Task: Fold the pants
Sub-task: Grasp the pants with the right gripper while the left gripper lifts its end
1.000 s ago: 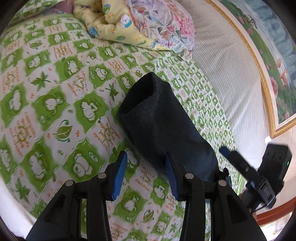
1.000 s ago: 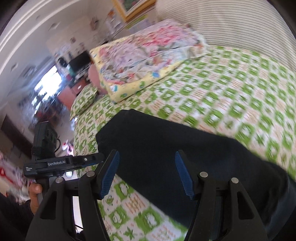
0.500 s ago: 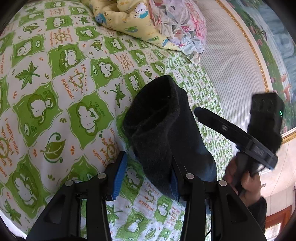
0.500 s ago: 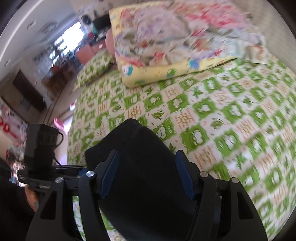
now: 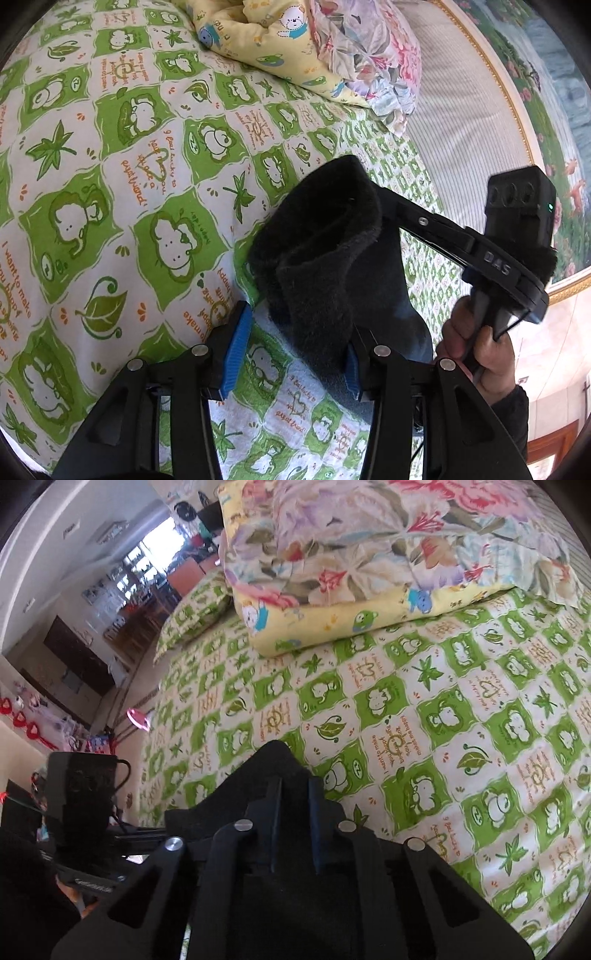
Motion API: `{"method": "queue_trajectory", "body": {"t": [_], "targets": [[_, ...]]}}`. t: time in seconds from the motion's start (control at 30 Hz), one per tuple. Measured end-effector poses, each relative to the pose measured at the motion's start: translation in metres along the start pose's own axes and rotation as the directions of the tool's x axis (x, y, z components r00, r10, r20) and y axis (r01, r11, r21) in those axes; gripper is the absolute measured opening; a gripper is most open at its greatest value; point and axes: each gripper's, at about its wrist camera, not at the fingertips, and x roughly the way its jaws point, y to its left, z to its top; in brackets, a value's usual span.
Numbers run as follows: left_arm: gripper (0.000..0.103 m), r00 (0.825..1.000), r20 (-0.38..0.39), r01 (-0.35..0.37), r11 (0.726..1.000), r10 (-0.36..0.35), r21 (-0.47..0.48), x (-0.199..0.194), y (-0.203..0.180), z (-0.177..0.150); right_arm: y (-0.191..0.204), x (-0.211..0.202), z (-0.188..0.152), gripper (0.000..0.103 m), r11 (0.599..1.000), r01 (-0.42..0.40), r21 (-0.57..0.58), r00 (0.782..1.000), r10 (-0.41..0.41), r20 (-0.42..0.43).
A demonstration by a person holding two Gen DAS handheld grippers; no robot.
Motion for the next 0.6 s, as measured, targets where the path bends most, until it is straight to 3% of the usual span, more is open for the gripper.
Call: {"method": "queue_trajectory", "body": {"t": [0.17,0.23,0.3,0.37,0.6], "targets": [[0.046,0.998,0.044,-0.036,0.999,0.035,0.022,0.012,-0.011,0.008,-0.002,-0.012,-0.004,0.012,0.999,-0.016,0.029,0.999,0.015,0.038],[0.042,0.998,0.059,-0.018,0.999,0.016,0.037,0.017,-0.015,0.013,-0.004,-0.017,-0.006,0.01,0.999,-0.011,0.044,0.999,0.009,0.054],[0.028,0.998,0.056,0.003,0.999,-0.006,0.047,0.021,-0.017,0.016,-0.005,-0.023,-0.008,0.009,0.998,-0.01,0.059,0.998,0.006,0.07],[0.022,0.997,0.066,0.031,0.997,-0.036,0.066,0.016,-0.021,0.016,-0.007,-0.03,-0.012,0.009,0.997,-0.006,0.077,0.996,-0.001,0.09],[0.019,0.991,0.106,0.064,0.984,-0.083,0.168,-0.01,-0.056,0.007,-0.007,-0.069,-0.032,0.007,0.991,-0.038,0.125,0.981,0.013,0.193]]}}
